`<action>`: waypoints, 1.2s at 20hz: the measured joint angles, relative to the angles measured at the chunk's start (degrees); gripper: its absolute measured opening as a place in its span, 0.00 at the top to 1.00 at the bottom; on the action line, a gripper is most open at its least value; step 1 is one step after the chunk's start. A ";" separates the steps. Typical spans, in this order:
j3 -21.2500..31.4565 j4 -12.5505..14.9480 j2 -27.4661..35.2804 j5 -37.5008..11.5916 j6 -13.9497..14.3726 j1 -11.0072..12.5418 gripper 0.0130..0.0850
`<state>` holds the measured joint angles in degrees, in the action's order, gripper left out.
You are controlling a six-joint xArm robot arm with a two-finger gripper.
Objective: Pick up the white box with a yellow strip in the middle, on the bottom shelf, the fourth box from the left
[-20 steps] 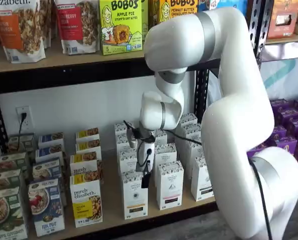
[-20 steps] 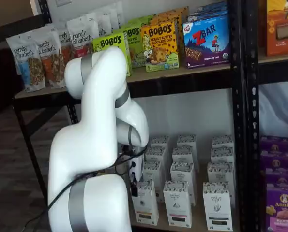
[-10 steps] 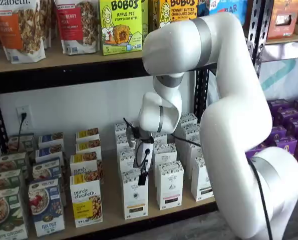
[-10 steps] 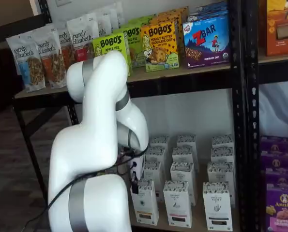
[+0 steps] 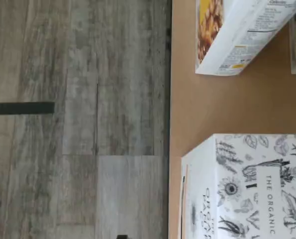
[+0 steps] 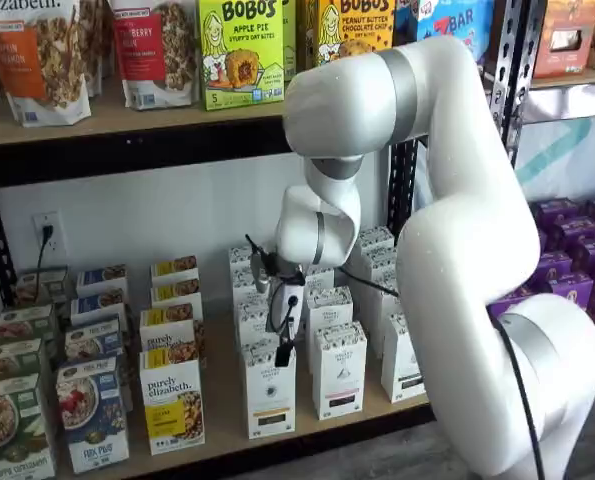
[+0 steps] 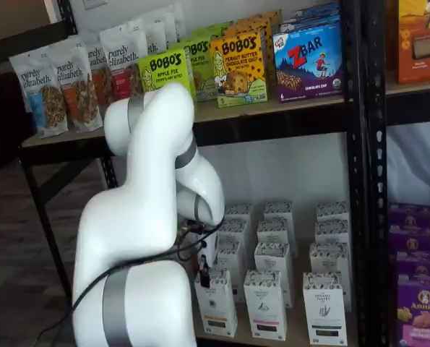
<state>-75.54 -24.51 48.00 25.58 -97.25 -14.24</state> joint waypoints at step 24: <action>-12.04 14.22 8.66 5.21 11.94 1.09 0.00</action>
<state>-87.58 -10.30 56.66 30.80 -85.31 -13.15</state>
